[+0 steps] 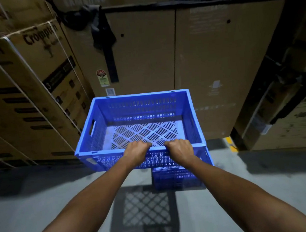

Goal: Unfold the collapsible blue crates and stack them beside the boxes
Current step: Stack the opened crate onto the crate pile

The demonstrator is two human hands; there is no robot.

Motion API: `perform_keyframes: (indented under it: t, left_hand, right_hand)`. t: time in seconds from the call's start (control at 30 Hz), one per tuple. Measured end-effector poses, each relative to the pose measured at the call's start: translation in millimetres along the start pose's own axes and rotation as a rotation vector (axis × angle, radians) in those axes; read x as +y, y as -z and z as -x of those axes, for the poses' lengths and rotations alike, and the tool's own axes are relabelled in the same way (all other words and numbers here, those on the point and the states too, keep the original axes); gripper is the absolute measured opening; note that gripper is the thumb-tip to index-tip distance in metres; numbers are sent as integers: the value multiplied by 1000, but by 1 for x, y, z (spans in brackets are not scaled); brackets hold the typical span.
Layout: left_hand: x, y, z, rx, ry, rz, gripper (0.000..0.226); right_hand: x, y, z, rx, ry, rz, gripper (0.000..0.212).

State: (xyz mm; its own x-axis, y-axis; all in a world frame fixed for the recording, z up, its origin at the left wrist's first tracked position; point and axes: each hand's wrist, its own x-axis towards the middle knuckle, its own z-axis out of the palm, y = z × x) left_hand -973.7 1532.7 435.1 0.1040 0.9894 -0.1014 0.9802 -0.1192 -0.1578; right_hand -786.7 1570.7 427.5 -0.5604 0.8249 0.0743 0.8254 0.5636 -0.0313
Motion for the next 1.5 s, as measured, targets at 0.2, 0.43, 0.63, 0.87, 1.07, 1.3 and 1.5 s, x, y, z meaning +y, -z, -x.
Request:
perform_keyframes:
  t: [0.2,0.43,0.63,0.87,1.07,1.3,1.5]
  left_hand:
    - [-59,-48,-64,-123,1,18,30]
    - [-86,-149,-129,-250,33,10,35]
    - [-98,-258,-178,-290,46,-14,33]
    - [-103,-362,-208,-343,46,-10,32]
    - [-100,-404,-222,-346,25,-19,33]
    - [-92,-411,-235,-346,-7,-32,36]
    - [-77,-409,-243,-351,-37,7,34]
  right_hand:
    - [-18,-43,-92,-178,-93,-5,21]
    - [-8,-152,-161,-271,-35,-20,22]
    - [-5,-273,-199,-330,-25,-95,21]
    - [-7,-382,-219,-370,-36,-144,19]
    - [-9,-423,-224,-480,-52,-122,9]
    - [9,-430,-223,-376,-33,-135,16]
    - [30,-429,-215,-363,-47,-150,19]
